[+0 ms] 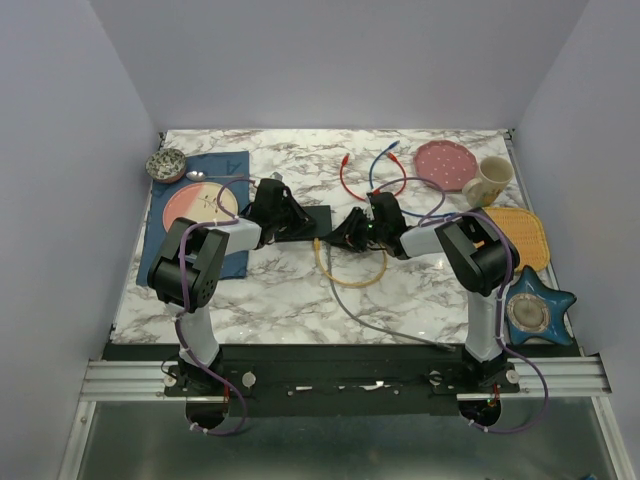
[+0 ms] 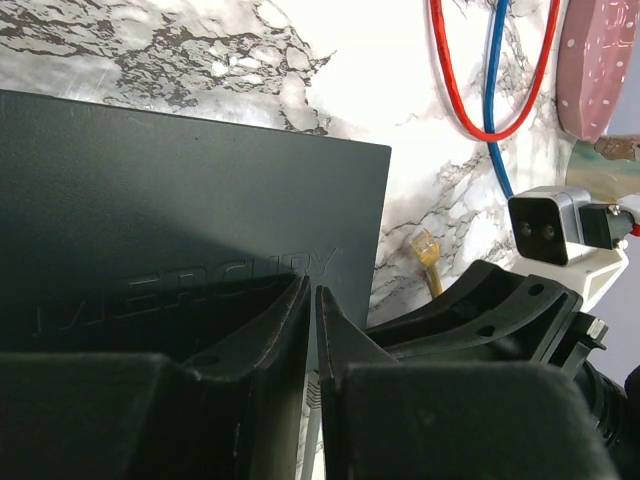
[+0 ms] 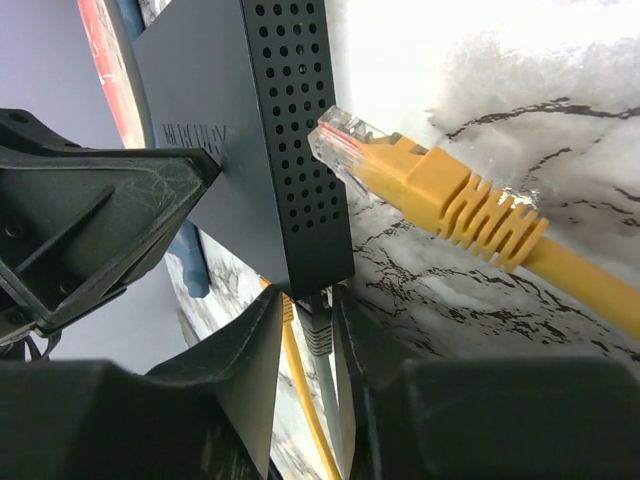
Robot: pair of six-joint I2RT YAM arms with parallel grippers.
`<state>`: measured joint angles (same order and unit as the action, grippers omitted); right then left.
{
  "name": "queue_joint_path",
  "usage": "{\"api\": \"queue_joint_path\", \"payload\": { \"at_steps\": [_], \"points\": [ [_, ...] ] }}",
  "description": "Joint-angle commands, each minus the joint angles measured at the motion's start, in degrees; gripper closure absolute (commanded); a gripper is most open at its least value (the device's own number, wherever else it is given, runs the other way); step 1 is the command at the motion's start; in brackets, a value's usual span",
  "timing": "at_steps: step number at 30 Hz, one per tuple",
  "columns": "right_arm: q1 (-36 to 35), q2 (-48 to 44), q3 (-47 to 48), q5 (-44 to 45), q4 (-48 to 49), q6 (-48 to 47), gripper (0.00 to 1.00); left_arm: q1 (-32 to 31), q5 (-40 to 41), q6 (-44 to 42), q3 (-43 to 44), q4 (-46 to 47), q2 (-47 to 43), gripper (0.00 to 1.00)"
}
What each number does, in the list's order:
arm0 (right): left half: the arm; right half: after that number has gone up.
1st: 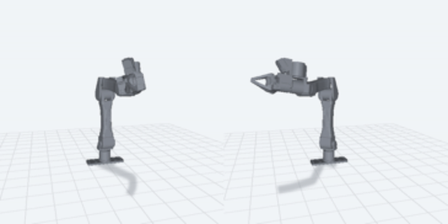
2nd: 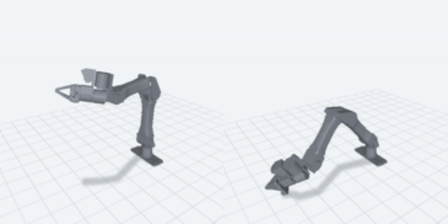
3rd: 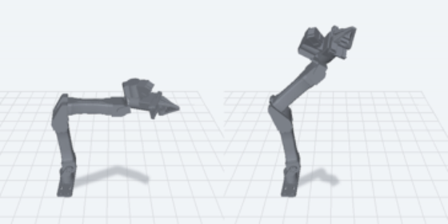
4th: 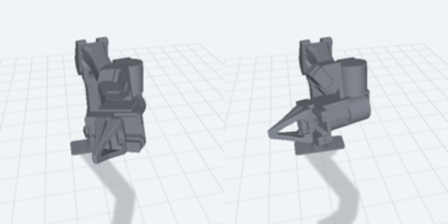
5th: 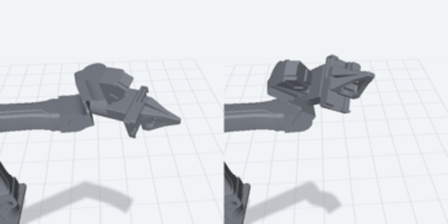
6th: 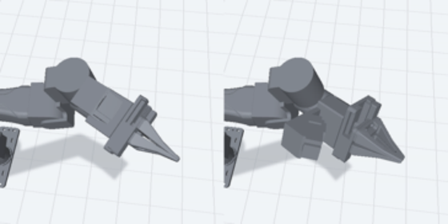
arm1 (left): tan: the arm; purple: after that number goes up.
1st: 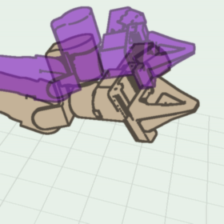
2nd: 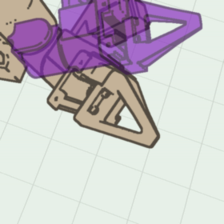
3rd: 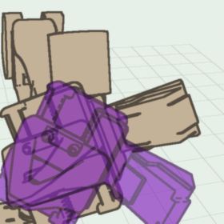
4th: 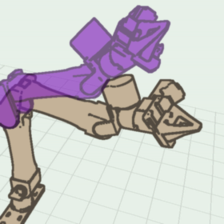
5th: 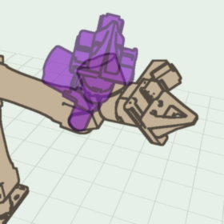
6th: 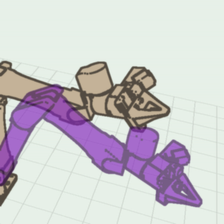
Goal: Pull the plug from the switch port
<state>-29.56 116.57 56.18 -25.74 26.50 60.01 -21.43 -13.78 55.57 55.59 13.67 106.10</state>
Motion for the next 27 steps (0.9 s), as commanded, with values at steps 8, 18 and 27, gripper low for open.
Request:
{"api": "queue_joint_path", "payload": {
  "at_steps": [8, 18, 27],
  "points": [
    [-0.23, 1.2, -0.55, 2.45, -0.32, 2.21, 0.69, 0.34, -0.63, -0.9, -1.89, -2.86, -0.9, 0.78],
    [-0.15, 2.08, -1.25, 0.69, 2.59, 2.48, 0.98, 0.34, -0.9, -0.73, -2.42, -2.51, -0.72, 0.79],
    [-0.15, 1.99, -0.81, -1.68, 1.1, -0.5, 0.99, -0.19, -5.72, 3.66, -5.84, 2.4, -2.3, 0.79]
  ]
}}
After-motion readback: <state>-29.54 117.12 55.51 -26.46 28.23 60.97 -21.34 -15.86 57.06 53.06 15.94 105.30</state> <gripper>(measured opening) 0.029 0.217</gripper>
